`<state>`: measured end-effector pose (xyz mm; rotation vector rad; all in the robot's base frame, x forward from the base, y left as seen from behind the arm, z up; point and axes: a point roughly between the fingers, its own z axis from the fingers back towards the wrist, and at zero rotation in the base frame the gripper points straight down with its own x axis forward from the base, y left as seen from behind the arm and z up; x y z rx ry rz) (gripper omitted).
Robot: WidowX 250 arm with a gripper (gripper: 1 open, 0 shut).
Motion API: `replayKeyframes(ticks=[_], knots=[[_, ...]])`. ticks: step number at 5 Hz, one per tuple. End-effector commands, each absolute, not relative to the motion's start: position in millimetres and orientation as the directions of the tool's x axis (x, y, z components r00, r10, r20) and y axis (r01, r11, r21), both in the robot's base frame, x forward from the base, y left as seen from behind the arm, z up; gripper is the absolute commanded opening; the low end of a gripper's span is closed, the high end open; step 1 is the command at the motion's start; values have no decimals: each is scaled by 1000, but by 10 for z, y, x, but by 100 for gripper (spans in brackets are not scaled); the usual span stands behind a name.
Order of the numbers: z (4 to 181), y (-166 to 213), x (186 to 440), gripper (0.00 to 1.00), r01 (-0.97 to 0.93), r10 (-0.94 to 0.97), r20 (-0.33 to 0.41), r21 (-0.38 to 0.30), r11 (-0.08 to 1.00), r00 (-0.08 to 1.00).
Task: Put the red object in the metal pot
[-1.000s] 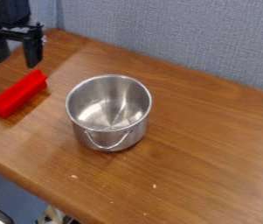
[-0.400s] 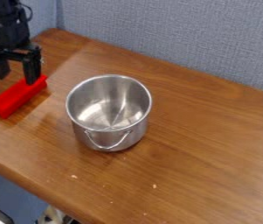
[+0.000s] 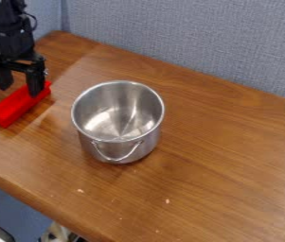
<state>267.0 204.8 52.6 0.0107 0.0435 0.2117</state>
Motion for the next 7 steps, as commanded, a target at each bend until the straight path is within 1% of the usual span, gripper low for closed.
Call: replayKeyframes(ticks=[1, 4, 7], knots=[[731, 2123, 2704, 100, -216, 216, 6, 27, 976, 976], [850, 2113, 2687, 100, -198, 198, 21, 5, 980, 980], [987, 2109, 2689, 100, -176, 176, 61, -5, 984, 983]])
